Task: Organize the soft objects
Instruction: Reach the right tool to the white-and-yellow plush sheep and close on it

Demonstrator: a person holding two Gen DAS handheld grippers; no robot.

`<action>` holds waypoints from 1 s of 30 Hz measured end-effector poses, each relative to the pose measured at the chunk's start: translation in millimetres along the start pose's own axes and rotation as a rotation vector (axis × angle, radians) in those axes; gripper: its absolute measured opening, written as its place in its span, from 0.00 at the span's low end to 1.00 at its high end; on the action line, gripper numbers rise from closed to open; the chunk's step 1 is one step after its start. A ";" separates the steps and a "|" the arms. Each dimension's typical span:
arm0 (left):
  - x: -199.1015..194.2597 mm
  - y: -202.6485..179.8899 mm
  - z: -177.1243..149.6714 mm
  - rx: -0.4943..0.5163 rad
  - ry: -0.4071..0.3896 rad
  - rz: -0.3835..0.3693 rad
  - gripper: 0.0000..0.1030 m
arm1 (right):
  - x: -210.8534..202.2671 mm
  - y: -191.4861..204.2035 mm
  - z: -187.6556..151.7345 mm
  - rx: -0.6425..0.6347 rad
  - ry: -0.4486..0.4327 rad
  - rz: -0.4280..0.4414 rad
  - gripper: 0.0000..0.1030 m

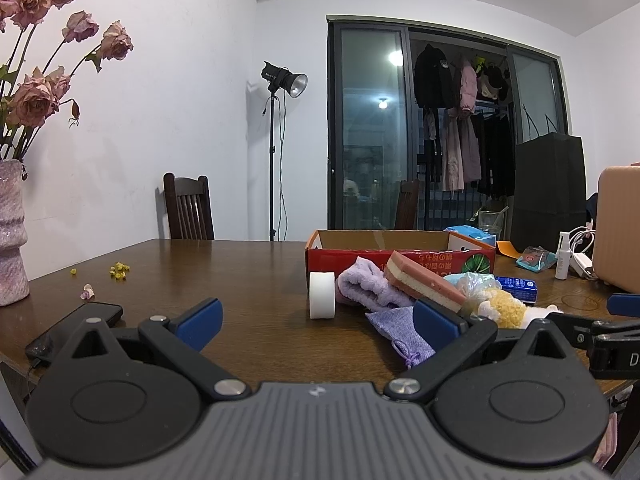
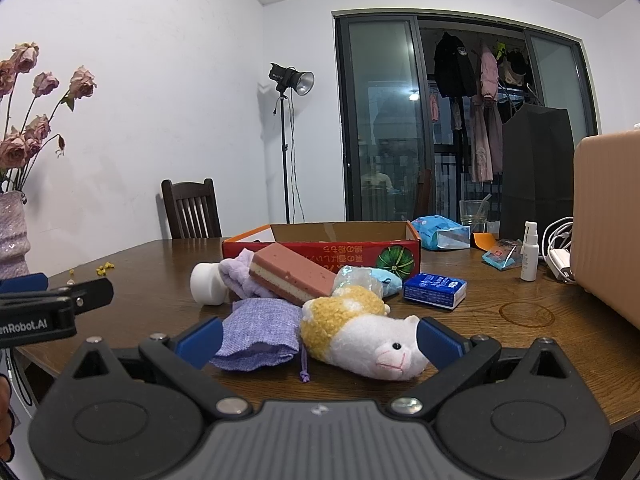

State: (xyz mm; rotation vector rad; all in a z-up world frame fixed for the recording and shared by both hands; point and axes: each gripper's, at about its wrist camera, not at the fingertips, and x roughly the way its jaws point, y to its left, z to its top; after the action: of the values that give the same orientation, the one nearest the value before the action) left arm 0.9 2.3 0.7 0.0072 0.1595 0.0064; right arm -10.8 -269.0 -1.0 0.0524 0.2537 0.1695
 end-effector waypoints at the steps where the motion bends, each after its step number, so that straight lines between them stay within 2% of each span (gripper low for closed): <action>1: 0.5 0.2 -0.2 0.000 0.001 -0.001 1.00 | 0.3 -0.7 -0.7 0.001 0.003 0.002 1.00; 9: 30.2 8.0 -4.9 0.033 0.007 0.016 1.00 | 22.4 -8.3 -8.0 -0.018 0.058 0.009 0.98; 13: 48.6 6.1 -9.9 0.053 0.006 0.042 1.00 | 44.3 -13.3 -14.1 0.022 0.104 0.036 0.72; 15: 57.7 5.6 -12.8 0.055 0.026 0.028 1.00 | 51.9 -11.8 -15.5 0.019 0.104 0.047 0.68; 18: 75.3 3.0 -13.6 0.064 0.082 -0.014 1.00 | 66.0 -12.0 -12.9 -0.023 0.101 0.066 0.67; 20: 84.6 -1.4 -11.0 0.074 0.099 -0.040 1.00 | 77.9 -18.3 -6.0 -0.051 0.092 0.004 0.65; 22: 92.5 -7.0 -6.0 0.085 0.108 -0.062 1.00 | 85.0 -32.9 4.6 -0.012 0.073 -0.028 0.66; 25: 102.7 -16.4 4.3 0.046 0.129 -0.104 1.00 | 85.3 -55.8 21.2 0.044 0.032 0.000 0.67; 28: 111.9 -32.7 12.4 0.002 0.164 -0.214 1.00 | 90.0 -72.8 29.7 0.028 0.044 -0.042 0.67; 30: 115.4 -55.0 15.6 0.009 0.176 -0.295 0.97 | 93.2 -88.7 28.1 0.077 0.066 -0.028 0.67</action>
State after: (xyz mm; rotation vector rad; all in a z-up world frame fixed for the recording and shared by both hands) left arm 117.6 -52.0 -2.6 -0.0081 0.3352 -0.2889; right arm 99.5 -341.1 -3.1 0.1198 0.3264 0.1332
